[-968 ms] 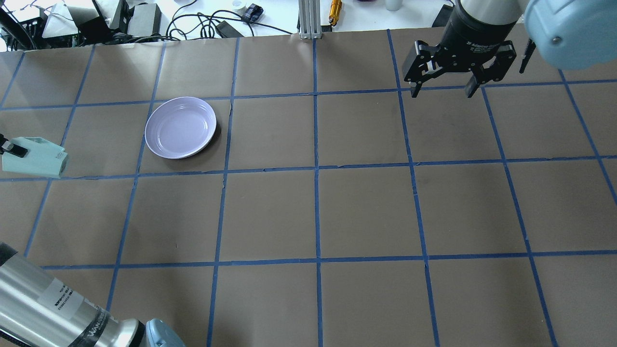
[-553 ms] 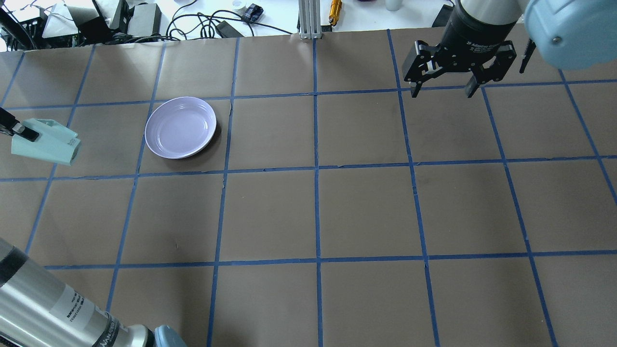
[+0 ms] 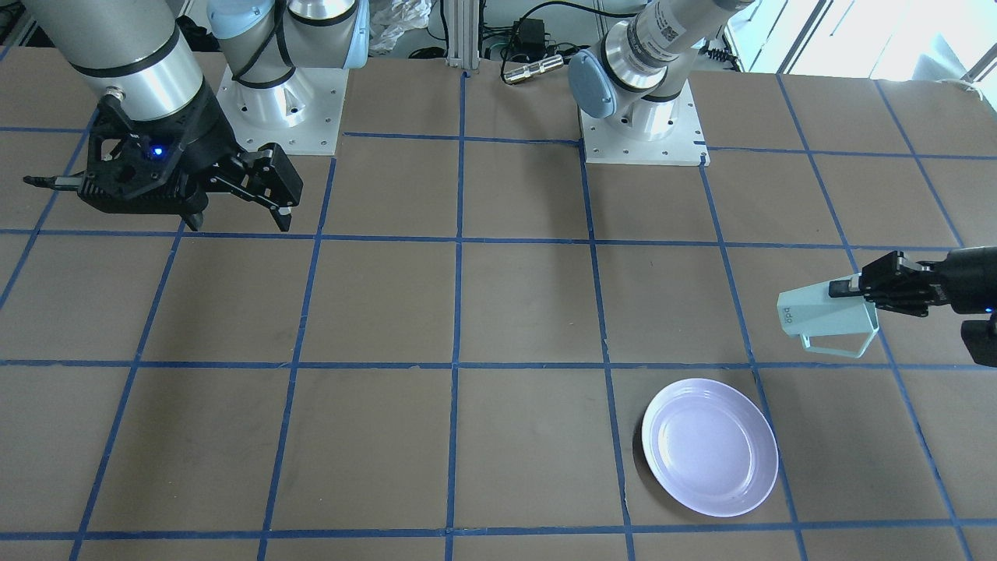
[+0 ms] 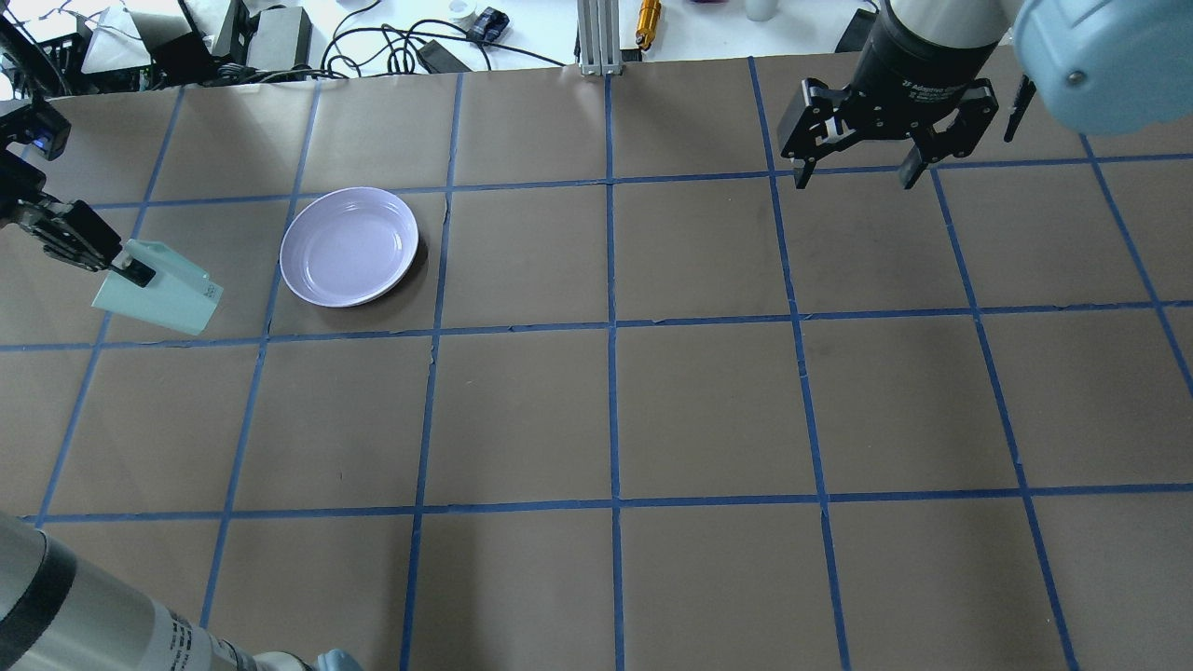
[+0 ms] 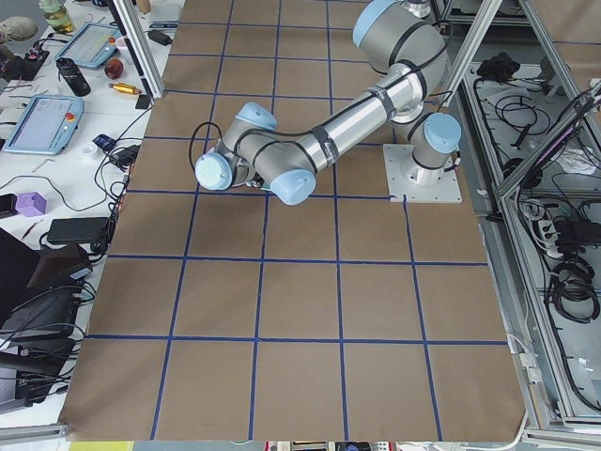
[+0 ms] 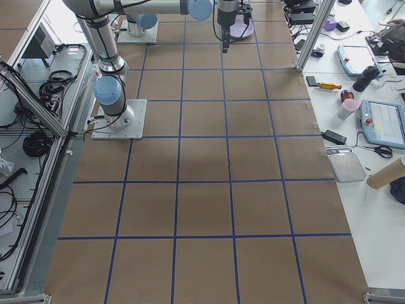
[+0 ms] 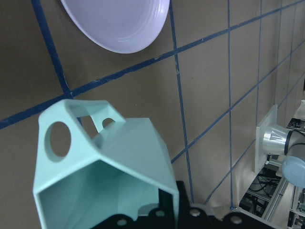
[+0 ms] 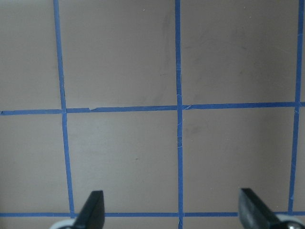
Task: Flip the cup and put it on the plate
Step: 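Lift the mug with the left gripper and carry it over the plate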
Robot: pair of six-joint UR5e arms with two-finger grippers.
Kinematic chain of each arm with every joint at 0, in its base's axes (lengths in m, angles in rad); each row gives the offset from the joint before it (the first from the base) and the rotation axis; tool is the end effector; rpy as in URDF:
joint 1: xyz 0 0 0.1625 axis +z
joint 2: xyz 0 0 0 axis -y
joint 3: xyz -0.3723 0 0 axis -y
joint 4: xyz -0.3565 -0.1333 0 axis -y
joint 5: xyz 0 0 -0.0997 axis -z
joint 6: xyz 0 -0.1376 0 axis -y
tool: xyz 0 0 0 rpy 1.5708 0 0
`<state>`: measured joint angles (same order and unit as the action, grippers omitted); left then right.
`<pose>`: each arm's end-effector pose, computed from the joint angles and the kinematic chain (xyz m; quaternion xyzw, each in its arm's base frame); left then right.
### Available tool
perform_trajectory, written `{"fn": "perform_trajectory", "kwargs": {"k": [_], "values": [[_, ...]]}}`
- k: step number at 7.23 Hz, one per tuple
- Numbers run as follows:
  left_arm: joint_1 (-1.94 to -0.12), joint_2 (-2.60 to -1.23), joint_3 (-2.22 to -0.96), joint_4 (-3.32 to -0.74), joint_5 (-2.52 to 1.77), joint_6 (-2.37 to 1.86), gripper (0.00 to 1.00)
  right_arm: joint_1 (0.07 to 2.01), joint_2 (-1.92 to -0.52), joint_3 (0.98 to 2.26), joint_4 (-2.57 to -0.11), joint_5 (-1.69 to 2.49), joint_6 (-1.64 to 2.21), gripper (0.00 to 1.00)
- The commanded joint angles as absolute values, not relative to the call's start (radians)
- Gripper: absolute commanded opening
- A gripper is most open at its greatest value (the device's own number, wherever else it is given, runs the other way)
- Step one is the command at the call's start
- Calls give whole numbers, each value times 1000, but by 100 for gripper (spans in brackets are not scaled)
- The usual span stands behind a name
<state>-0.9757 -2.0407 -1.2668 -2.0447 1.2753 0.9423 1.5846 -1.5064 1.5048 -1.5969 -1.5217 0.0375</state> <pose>0.1488 -0.5291 0.2704 -0.1166 -0.9328 -0.1264 0.3167 0.1467 -0.4819 0.4000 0.0115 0.9995 -0.0132 0.0249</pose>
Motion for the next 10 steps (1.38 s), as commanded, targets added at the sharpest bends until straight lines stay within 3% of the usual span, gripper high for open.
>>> {"fn": "perform_trajectory", "kwargs": {"k": [1, 6, 10], "values": [[-1144, -1984, -1299, -1853, 1401, 787, 0, 1585, -1506, 1505, -1597, -1522, 38, 100], [-1383, -1992, -1370, -1484, 1564, 697, 0, 1585, -1506, 1505, -1597, -1522, 38, 100], [-1419, -2074, -1367, -1393, 1628, 661, 0, 1585, -1506, 1505, -1597, -1522, 37, 100]]}}
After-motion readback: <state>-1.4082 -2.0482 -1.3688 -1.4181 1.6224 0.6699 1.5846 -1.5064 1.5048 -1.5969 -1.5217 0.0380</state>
